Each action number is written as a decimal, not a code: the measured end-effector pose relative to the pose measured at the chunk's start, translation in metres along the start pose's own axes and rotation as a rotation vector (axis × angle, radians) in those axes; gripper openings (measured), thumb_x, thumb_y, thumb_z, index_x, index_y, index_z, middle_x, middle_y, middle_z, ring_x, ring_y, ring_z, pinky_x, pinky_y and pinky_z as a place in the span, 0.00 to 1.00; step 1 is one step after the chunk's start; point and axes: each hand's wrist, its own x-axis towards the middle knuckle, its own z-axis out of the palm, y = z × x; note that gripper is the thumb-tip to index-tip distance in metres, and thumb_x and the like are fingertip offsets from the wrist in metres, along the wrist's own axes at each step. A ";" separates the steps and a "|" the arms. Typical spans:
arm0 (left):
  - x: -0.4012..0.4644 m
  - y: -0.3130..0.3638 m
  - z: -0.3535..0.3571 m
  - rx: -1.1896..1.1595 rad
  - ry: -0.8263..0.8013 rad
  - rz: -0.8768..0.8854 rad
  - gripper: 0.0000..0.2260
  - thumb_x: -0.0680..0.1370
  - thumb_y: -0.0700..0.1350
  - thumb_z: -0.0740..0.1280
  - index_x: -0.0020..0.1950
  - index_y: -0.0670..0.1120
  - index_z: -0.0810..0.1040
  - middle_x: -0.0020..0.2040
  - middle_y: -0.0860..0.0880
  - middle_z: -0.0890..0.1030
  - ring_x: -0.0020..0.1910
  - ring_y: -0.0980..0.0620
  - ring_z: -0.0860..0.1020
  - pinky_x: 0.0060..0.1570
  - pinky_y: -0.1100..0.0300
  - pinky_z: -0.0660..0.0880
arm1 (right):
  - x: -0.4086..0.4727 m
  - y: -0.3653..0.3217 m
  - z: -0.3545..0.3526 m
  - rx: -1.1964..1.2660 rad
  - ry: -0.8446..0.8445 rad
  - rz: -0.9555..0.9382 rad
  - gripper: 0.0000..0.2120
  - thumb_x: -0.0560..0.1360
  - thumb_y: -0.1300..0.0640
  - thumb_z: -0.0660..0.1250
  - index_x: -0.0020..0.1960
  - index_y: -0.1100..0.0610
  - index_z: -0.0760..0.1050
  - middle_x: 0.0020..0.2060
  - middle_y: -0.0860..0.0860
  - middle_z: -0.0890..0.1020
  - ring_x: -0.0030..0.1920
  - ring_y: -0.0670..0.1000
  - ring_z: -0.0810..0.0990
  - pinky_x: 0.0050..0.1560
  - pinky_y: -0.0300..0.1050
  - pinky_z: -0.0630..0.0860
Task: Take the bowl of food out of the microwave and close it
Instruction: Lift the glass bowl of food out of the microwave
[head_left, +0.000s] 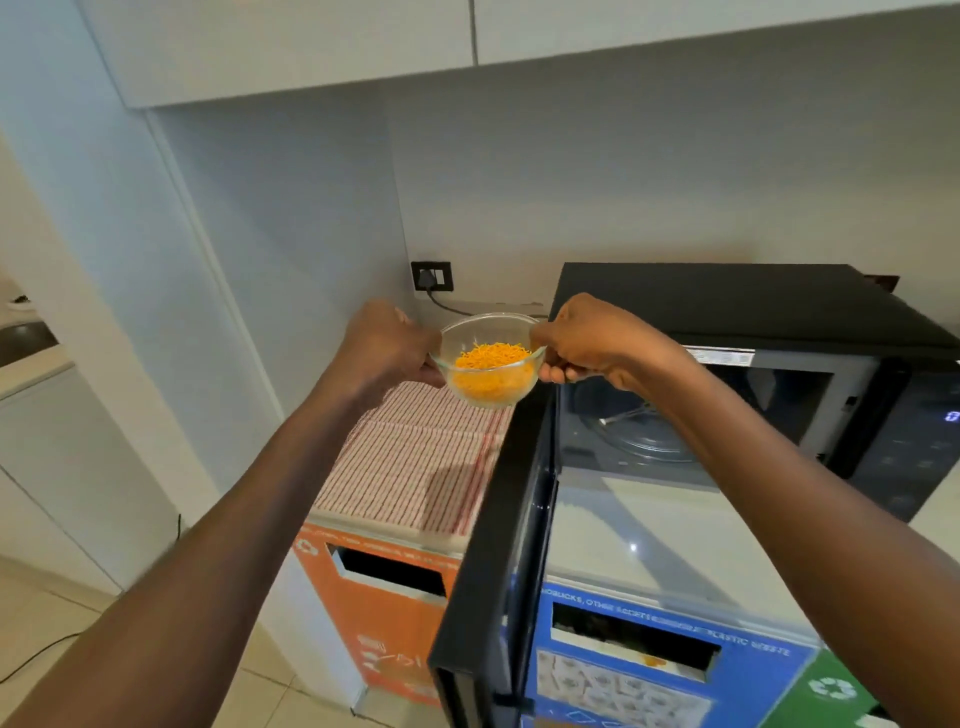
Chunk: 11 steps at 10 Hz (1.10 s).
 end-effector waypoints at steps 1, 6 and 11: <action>0.025 -0.025 -0.021 0.037 -0.007 -0.003 0.06 0.73 0.37 0.72 0.43 0.33 0.83 0.36 0.36 0.85 0.35 0.43 0.86 0.47 0.44 0.83 | 0.023 -0.014 0.027 -0.006 -0.038 0.068 0.10 0.77 0.60 0.61 0.44 0.65 0.77 0.26 0.53 0.80 0.23 0.46 0.74 0.23 0.35 0.70; 0.127 -0.146 -0.055 0.110 -0.045 0.018 0.07 0.72 0.38 0.71 0.36 0.35 0.84 0.31 0.40 0.84 0.32 0.47 0.84 0.47 0.47 0.83 | 0.142 -0.041 0.148 -0.242 -0.081 0.378 0.09 0.79 0.67 0.58 0.56 0.70 0.72 0.43 0.63 0.79 0.30 0.51 0.77 0.28 0.39 0.75; 0.195 -0.240 -0.024 0.152 -0.264 -0.128 0.12 0.76 0.41 0.66 0.47 0.31 0.81 0.15 0.61 0.72 0.28 0.51 0.79 0.28 0.63 0.78 | 0.221 0.037 0.228 -0.367 0.016 0.454 0.09 0.73 0.64 0.69 0.48 0.68 0.71 0.24 0.58 0.77 0.36 0.61 0.85 0.42 0.53 0.82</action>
